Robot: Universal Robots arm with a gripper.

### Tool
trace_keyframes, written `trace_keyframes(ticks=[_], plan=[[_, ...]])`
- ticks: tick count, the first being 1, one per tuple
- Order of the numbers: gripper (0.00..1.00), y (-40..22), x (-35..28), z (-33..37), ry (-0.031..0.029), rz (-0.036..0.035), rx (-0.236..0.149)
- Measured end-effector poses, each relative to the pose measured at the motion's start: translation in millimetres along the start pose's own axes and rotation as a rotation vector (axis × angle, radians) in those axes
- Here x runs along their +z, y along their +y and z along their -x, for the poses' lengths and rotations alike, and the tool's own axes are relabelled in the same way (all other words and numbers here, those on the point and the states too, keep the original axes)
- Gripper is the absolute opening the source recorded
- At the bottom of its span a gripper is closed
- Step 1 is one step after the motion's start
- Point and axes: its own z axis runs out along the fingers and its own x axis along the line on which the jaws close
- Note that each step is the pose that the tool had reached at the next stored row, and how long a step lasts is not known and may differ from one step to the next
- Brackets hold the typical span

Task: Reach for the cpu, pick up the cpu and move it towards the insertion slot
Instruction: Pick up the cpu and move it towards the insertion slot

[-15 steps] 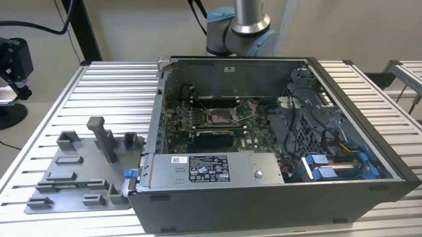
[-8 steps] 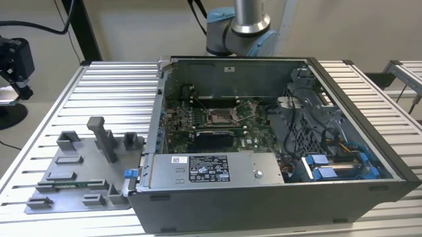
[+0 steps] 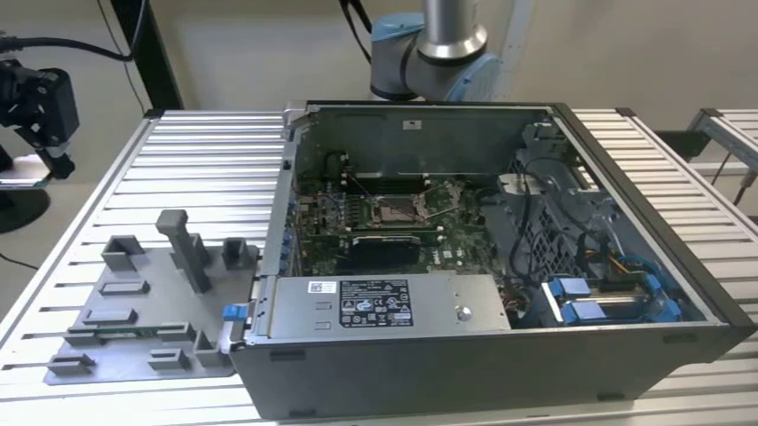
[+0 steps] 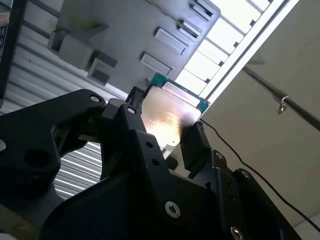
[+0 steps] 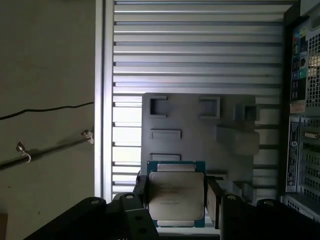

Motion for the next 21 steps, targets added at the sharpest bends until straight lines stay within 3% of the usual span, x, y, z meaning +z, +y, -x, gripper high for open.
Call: trace_keyframes(ticks=[21], plan=[[0.00,0.2,-0.8,44.5,-0.0001,0.0000,0.000]])
